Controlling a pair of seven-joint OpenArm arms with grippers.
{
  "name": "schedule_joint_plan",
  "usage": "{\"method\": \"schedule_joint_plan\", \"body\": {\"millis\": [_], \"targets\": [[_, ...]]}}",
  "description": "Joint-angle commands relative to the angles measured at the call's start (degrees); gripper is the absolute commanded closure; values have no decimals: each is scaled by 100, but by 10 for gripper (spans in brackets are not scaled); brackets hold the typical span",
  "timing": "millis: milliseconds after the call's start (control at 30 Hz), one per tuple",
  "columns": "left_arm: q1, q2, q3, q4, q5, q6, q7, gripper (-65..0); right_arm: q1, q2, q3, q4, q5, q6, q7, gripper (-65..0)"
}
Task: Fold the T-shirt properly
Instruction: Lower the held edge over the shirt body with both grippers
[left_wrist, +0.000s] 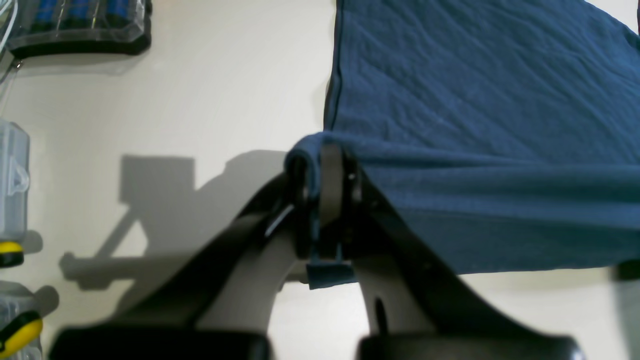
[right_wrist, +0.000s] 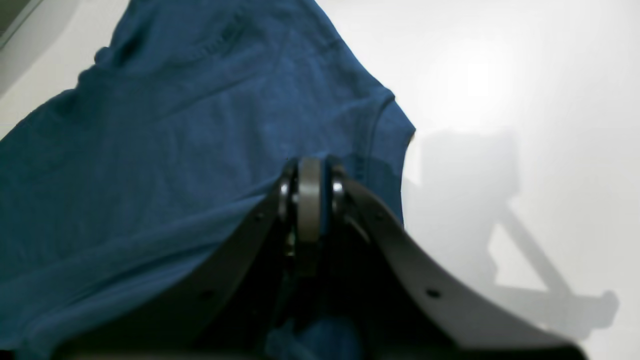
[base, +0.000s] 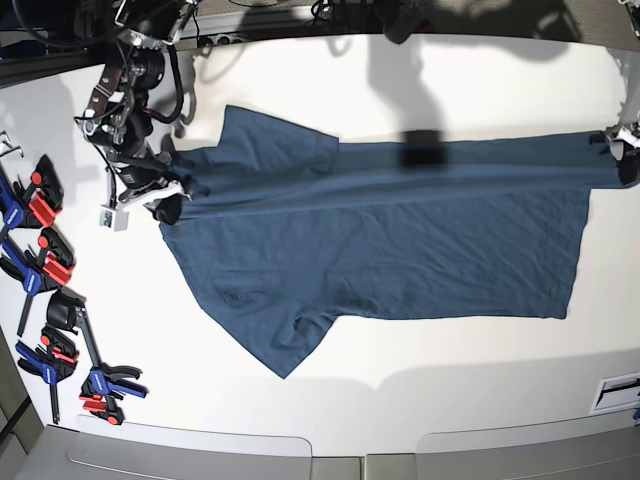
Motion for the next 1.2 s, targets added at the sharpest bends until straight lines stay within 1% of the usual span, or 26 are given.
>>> {"method": "schedule_joint_plan", "body": {"millis": [0, 100, 267, 433, 767, 900, 1000, 1033, 1133, 1167], "targets": [[-31, -164, -57, 72, -26, 72, -212, 0, 94, 81, 31, 87, -107, -35, 162, 0], [-31, -162, -57, 72, 39, 74, -260, 0, 92, 81, 31, 85, -223, -87, 142, 0], [-31, -162, -57, 72, 120, 74, -295, 0, 90, 81, 33, 85, -579, -496, 59, 0], [-31, -162, -57, 72, 120, 74, -308, 0, 92, 81, 33, 85, -673, -688, 63, 0], [-31, -162, -57, 72, 118, 74, -328, 0, 92, 81, 33, 87, -669, -686, 59, 0], [-31, -168, -4, 72, 122, 74, -195, 0, 92, 81, 33, 85, -669, -686, 61, 0], [-33, -175, 225, 72, 125, 76, -31, 0, 92, 81, 33, 85, -667, -686, 61, 0], [-31, -175, 319, 72, 160, 98, -33, 0, 92, 79, 33, 85, -667, -686, 61, 0], [-76, -175, 570, 70, 468, 505, -83, 0, 92, 81, 33, 85, -669, -686, 61, 0], [-111, -175, 629, 70, 575, 570, -90, 0, 92, 81, 33, 87, -669, -686, 61, 0]]}}
